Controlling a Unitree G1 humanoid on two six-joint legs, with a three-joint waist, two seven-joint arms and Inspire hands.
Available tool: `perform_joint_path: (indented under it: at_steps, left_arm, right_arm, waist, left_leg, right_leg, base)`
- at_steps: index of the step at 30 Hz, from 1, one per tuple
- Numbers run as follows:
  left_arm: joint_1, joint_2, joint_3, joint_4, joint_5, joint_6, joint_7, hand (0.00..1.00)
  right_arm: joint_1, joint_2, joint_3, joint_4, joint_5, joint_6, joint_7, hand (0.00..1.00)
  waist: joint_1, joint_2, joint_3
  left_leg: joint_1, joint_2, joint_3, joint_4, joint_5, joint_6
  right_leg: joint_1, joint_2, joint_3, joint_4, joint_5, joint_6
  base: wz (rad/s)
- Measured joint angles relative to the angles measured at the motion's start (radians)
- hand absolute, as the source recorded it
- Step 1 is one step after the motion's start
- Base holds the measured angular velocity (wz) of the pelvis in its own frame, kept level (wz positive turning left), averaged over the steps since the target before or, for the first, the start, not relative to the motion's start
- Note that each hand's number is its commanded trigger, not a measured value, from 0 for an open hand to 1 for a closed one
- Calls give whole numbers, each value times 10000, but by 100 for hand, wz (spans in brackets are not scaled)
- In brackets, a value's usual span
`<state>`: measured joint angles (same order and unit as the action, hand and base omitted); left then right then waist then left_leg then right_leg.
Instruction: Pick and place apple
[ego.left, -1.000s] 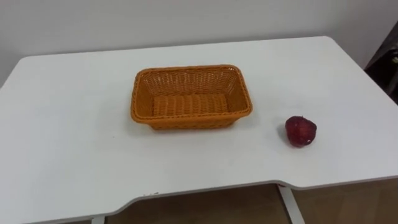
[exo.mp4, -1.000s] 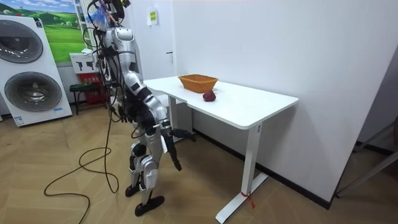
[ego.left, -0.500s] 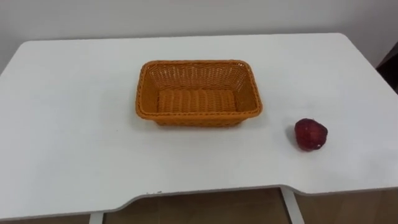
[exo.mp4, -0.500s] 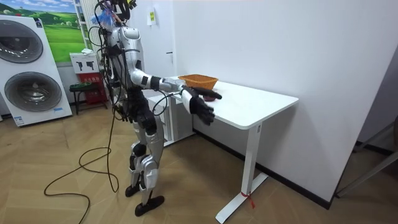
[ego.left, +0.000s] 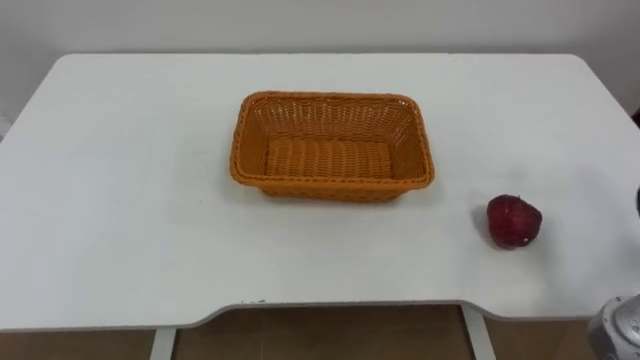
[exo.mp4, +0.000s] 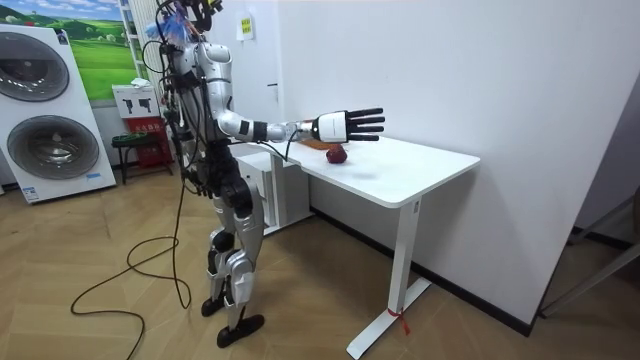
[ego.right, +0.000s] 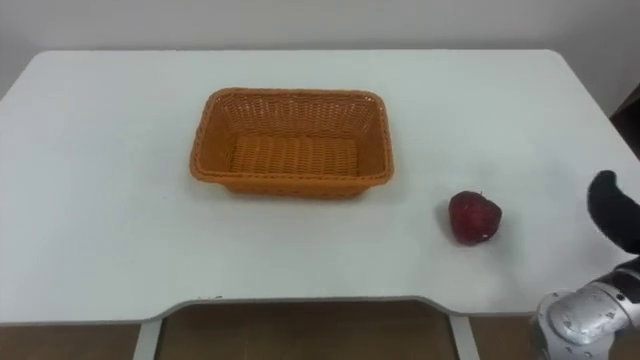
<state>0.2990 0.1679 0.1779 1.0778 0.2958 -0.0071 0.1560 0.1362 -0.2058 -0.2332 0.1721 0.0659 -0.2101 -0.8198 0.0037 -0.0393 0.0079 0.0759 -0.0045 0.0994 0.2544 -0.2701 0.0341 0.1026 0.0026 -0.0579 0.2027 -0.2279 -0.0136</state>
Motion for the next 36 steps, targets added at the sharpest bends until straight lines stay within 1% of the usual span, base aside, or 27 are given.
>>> perform_joint_path:
  at_steps: [2,4,5,6,8,10,14,19,24,27,32,36]
  left_arm:
    - [-7,2,-87,1,1,0,-150,0]
    - [6,13,-167,1,3,4,-166,0]
    - [3,35,-267,-4,-2,5,-195,0]
    - [1,42,-280,-9,-2,5,-234,0]
    - [-18,74,-280,-23,-2,5,-410,0]
    - [-18,76,-282,-54,-2,5,-492,0]
    - [-21,86,-283,-175,-3,4,-595,0]
    - [-25,86,-284,-214,-5,1,-613,0]
    - [-21,85,-283,-211,-6,2,-781,0]
    - [-40,85,-284,-211,6,3,-829,0]
    - [-49,86,-284,-164,31,10,-1016,0]
    - [-63,86,-283,-72,146,10,-1019,0]
  right_arm:
    - [39,-22,364,50,-2,35,608,0]
    - [82,-21,610,50,-2,102,1007,0]
    - [92,-23,727,52,-2,186,1263,0]
    - [98,-25,794,51,-16,209,1371,0]
    - [229,-47,1051,51,-83,242,1916,0]
    - [301,-52,1180,51,-225,276,2284,0]
    - [377,-73,1331,51,-319,291,2889,0]
    - [419,-89,1332,50,-371,295,3339,0]
    - [420,-91,1332,51,-372,295,3653,0]
    - [423,-90,1344,65,-370,295,3716,0]
    - [425,-88,1462,647,-375,346,3882,0]
    - [432,-90,1611,1013,-399,369,3968,0]
  waist:
    - [13,-10,3]
    - [12,-26,-4]
    - [14,-1,-28]
    - [15,-10,-34]
    - [29,-49,-54]
    - [34,-45,-52]
    - [26,28,-56]
    - [30,98,-64]
    - [34,78,-61]
    - [55,41,-57]
    - [97,-69,-44]
    - [153,-85,-51]
  left_leg:
    - [6,-7,-9,-5,1,1]
    - [18,-13,-9,-15,3,4]
    - [16,-16,-10,-13,4,6]
    - [17,-17,-10,-12,4,7]
    - [42,-12,-8,-7,4,7]
    - [48,-14,-8,-7,4,7]
    - [63,-15,-8,-7,4,8]
    - [91,-12,-7,-8,6,10]
    - [165,-12,-7,-10,7,10]
    - [171,-9,-8,-17,7,10]
    - [124,-7,26,21,7,10]
    - [130,-8,4,29,6,11]
  right_leg:
    - [12,-8,-5,2,0,0]
    - [20,-15,-4,2,0,1]
    - [34,-18,-9,0,1,2]
    - [38,-19,-7,2,1,3]
    - [46,-17,-8,1,3,2]
    - [56,-20,-6,0,6,3]
    - [125,-25,-13,-5,11,6]
    - [150,-24,-17,-5,11,5]
    - [179,-25,-19,-5,13,2]
    - [218,-19,-14,-2,13,2]
    - [249,-17,-18,3,18,0]
    - [265,-18,-19,1,27,4]
  base:
    - [0]
    - [0]
    - [0]
    - [0]
    - [0]
    - [0]
    - [0]
    - [0]
    - [0]
    - [0]
    - [0]
    - [0]
